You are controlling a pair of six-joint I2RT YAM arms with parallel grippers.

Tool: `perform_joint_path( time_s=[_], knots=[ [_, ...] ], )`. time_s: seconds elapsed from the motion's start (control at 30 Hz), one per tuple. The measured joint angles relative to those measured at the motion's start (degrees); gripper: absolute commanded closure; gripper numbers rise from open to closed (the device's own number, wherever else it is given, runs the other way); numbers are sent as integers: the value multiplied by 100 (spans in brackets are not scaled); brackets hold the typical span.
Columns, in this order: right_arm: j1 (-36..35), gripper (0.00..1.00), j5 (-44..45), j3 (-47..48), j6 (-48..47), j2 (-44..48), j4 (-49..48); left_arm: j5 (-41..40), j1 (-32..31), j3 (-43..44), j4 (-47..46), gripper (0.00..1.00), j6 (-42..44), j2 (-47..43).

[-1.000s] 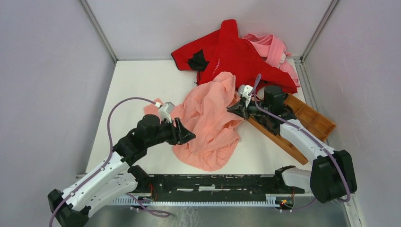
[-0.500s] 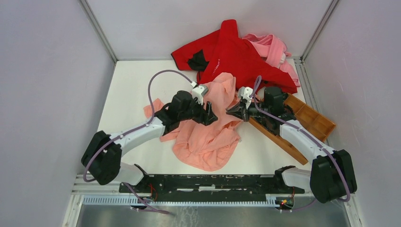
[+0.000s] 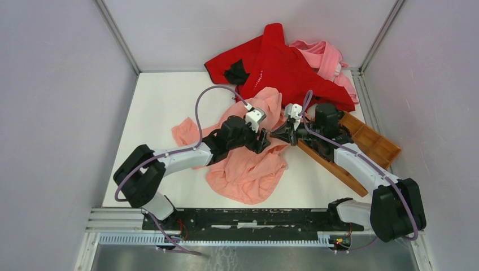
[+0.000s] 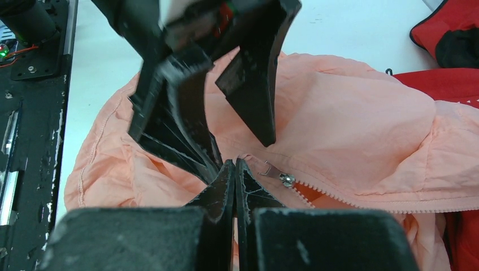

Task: Zip up the jacket
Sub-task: Zip the zipper on the jacket.

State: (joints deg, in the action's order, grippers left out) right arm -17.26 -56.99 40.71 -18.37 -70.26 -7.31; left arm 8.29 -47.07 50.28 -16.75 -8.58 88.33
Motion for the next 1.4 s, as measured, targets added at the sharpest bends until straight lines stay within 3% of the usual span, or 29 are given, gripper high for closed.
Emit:
perform_joint_path(
  time_s=[0.07,0.23,0.27,0.53,0.7,0.83,0.9,1.1,1.23,1.33,1.4],
  knots=[
    [0,100,0,-4,17,0,-9,-164,-39,0,-15,46,57,199],
    [2,100,61,-7,37,0,-44,-433,-39,0,4,94,205,422],
    [2,100,90,-7,37,0,-42,-476,-37,0,-2,97,240,422],
    [199,100,533,4,28,-4,-28,-461,-37,-22,280,97,262,299],
    [273,100,560,61,46,-4,7,-321,-37,-223,422,50,249,-101],
    [275,100,483,61,125,-4,4,-332,-39,-304,299,29,221,-221],
    [273,100,446,61,168,-4,2,-398,-66,-306,286,26,225,-219],
    [275,100,402,61,240,-4,-39,-1224,-535,-46,297,26,295,186],
    [275,100,356,61,315,-4,-111,-1668,-739,98,269,31,339,590],
    [273,100,326,61,343,-4,-129,-1919,-737,164,243,52,337,866],
    [273,100,321,59,358,-4,-129,-2050,-732,201,232,79,345,992]
  ],
)
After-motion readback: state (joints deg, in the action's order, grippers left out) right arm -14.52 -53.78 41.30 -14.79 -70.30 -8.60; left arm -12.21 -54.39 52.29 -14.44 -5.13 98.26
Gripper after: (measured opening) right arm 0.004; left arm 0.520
